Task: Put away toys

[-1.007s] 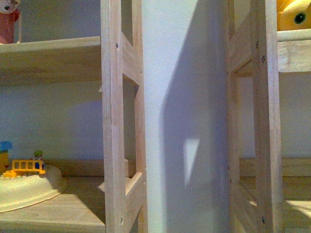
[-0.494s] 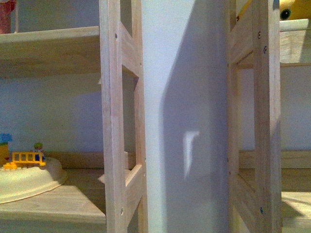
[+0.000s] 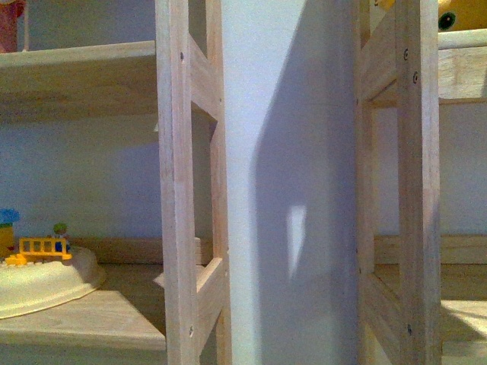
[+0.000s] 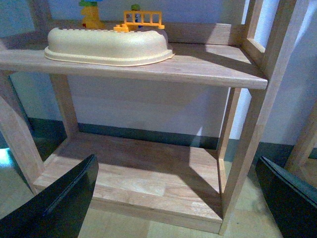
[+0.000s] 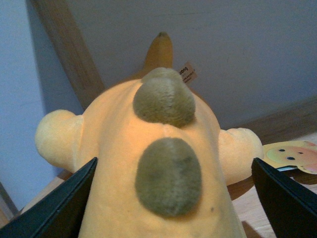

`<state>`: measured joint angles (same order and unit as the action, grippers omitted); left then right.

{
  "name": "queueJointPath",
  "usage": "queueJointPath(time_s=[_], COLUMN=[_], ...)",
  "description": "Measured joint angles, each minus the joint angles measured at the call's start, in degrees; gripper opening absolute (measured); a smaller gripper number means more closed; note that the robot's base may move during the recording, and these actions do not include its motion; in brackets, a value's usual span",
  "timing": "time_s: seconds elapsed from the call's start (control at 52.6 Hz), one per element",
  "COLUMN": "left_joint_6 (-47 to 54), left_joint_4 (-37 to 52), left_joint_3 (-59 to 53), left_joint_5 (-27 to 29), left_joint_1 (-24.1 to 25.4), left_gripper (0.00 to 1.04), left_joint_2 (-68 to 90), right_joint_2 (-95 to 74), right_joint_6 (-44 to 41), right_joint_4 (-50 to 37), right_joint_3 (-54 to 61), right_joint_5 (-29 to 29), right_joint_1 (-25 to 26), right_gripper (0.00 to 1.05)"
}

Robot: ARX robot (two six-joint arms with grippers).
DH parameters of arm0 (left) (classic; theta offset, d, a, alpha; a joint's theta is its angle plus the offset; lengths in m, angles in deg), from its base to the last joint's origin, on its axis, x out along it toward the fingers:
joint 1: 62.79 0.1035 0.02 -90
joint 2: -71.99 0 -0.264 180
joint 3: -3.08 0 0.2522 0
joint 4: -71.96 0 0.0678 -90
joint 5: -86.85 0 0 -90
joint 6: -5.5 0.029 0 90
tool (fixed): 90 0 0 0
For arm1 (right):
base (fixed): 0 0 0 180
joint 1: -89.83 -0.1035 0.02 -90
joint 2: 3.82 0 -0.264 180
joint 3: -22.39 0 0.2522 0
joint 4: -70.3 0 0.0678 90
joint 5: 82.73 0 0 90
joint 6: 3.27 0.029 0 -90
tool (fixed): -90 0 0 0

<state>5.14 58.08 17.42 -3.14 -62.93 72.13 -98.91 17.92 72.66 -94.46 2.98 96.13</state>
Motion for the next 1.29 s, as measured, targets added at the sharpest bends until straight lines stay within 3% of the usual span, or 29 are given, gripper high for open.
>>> queueJointPath(time_s=[0.057,0.532,0.836,1.065,1.16,1.293], left_joint_6=[0.00,0.00,0.00,0.00,-0.02,0.00], left_joint_4=[0.00,0.00,0.00,0.00,0.00,0.00], left_joint_3=[0.00,0.00,0.00,0.00,0.00,0.00], left_joint_5=[0.00,0.00,0.00,0.00,0.00,0.00], left_joint_1=[0.00,0.00,0.00,0.00,0.00,0.00], left_gripper=[0.98,0.98,0.98,0.98,0.98,0.98], left_joint_2=[0.00,0.00,0.00,0.00,0.00,0.00], right_joint_2=[0.00,2.91,9.99,29.24,38.58,51.76], right_joint_6=[0.04,-2.95,-6.91,-11.21,-13.00,-12.85], right_joint_4=[-0.31,-5.27,-13.07,-22.51,-23.39,-17.92], right_joint_3=[0.00,-0.11,4.61,29.97,41.48,57.61], right_joint_5=[-0.07,-0.63,-1.42,-6.71,-5.18,-1.88], right_joint_1=[0.26,1.79,3.63,7.02,7.02,6.78], right_gripper=[1.00,0.98,0.98,0.98,0.98,0.98])
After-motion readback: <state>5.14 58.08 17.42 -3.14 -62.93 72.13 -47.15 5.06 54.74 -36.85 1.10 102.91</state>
